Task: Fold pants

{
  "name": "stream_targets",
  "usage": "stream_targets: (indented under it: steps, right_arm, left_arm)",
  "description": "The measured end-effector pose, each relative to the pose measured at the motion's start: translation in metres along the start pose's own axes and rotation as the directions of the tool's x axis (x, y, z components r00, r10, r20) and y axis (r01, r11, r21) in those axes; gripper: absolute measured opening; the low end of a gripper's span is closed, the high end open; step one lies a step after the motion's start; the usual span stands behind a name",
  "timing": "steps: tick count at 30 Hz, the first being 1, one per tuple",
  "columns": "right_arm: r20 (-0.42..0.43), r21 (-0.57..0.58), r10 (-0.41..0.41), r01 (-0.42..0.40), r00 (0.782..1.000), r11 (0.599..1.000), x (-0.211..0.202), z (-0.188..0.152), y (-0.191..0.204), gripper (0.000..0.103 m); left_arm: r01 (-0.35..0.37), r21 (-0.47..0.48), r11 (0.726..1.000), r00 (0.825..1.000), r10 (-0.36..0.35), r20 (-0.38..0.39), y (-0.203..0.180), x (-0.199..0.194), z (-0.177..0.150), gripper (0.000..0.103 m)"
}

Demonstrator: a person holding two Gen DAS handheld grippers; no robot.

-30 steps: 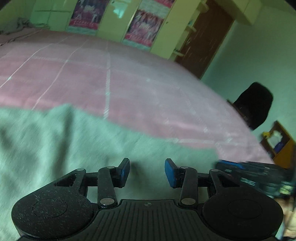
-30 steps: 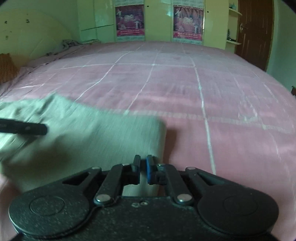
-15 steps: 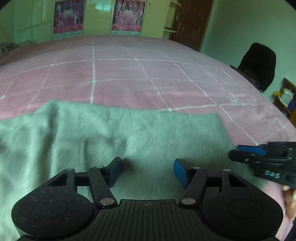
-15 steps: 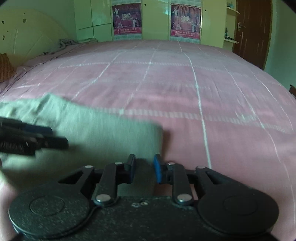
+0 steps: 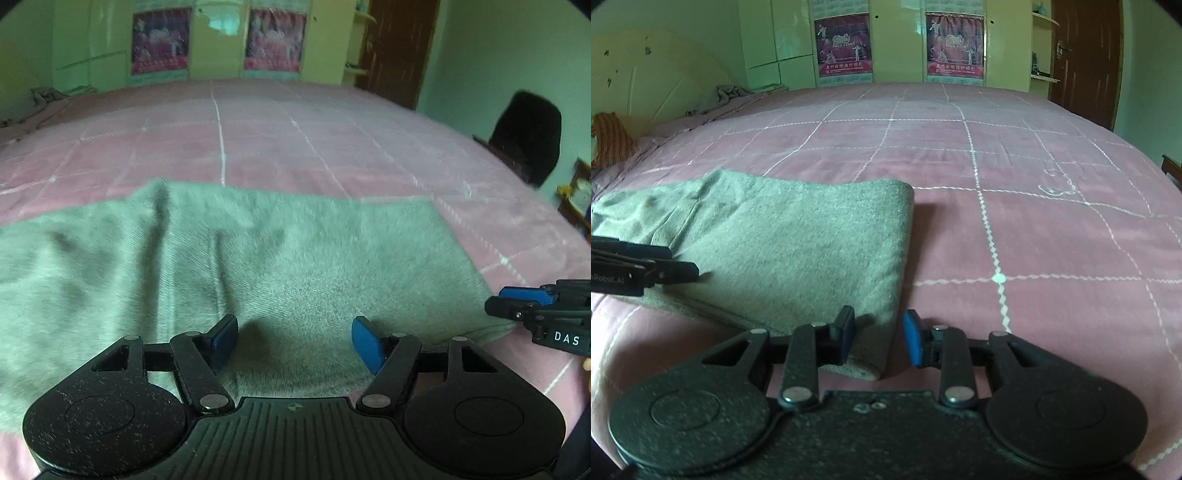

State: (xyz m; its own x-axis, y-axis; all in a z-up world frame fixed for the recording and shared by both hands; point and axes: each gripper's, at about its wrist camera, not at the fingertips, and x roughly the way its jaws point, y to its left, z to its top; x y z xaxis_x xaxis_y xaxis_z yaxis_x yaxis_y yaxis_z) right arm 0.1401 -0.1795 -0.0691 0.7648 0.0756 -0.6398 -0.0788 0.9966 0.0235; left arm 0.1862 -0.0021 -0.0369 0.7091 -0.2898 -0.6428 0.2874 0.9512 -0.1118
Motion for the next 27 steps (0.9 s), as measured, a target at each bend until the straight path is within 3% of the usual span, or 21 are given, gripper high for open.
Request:
stream_targets:
  steps: [2,6,8,9,12,14,15,18,20,23,24,26,27]
  right_arm:
    - [0.027,-0.021,-0.015,0.016,1.0,1.0,-0.011,0.002,0.004,0.03]
    - [0.138,-0.034,0.02,-0.015,0.99,0.999,-0.032,-0.004,0.01,0.034]
    - [0.027,-0.019,0.022,-0.021,0.999,1.0,-0.007,-0.014,0.008,0.034]
    - [0.017,0.028,0.045,-0.046,0.999,0.999,0.0,-0.018,0.002,0.035]
    - [0.053,0.087,0.035,-0.039,0.998,0.995,-0.01,-0.009,-0.005,0.034]
    - [0.115,0.056,0.016,-0.023,0.993,0.998,-0.023,-0.007,-0.001,0.034]
    - [0.125,0.054,0.027,-0.034,0.992,0.998,-0.024,-0.007,-0.001,0.034]
    - [0.019,0.064,0.043,-0.044,0.999,0.997,-0.002,-0.013,-0.005,0.035]
    - [0.038,0.086,0.038,-0.041,0.999,0.995,-0.005,-0.011,-0.004,0.033]
    - [0.141,0.076,0.013,-0.024,0.99,0.997,-0.023,-0.011,-0.001,0.034]
    - [0.141,0.076,0.015,-0.025,0.99,0.997,-0.022,-0.012,-0.001,0.034]
    - [0.047,0.072,0.019,-0.023,0.999,0.997,-0.005,-0.016,-0.003,0.034]
    - [0.056,0.078,0.022,-0.026,0.998,0.997,-0.003,-0.017,-0.004,0.035]
  left_arm:
    - [-0.016,-0.012,1.0,0.999,0.016,0.05,0.004,-0.015,-0.005,0.068]
    - [-0.03,-0.005,1.0,0.999,0.03,0.023,0.016,-0.006,-0.028,0.068]
    - [-0.035,0.005,0.999,0.999,0.035,0.023,0.017,-0.007,-0.027,0.068]
    - [-0.041,0.001,0.999,0.999,0.041,0.029,0.018,-0.012,-0.024,0.068]
    - [-0.077,-0.021,0.997,0.994,0.078,0.076,0.025,-0.024,-0.025,0.068]
    - [-0.092,-0.042,0.995,0.995,0.093,0.02,0.035,-0.016,-0.033,0.068]
    - [-0.065,-0.079,0.995,0.998,0.066,0.013,0.042,-0.013,-0.039,0.069]
    - [-0.045,-0.132,0.99,0.999,0.048,0.022,0.052,-0.016,-0.039,0.069]
    - [-0.06,-0.118,0.991,0.997,0.066,0.041,0.05,-0.02,-0.039,0.07]
    - [-0.074,-0.11,0.991,0.997,0.077,0.023,0.051,-0.013,-0.045,0.07]
    - [-0.079,-0.107,0.991,0.996,0.082,0.024,0.05,-0.012,-0.045,0.07]
    - [-0.088,-0.1,0.991,0.996,0.09,0.021,0.047,-0.012,-0.044,0.07]
    - [-0.086,-0.1,0.991,0.996,0.088,0.02,0.047,-0.012,-0.044,0.07]
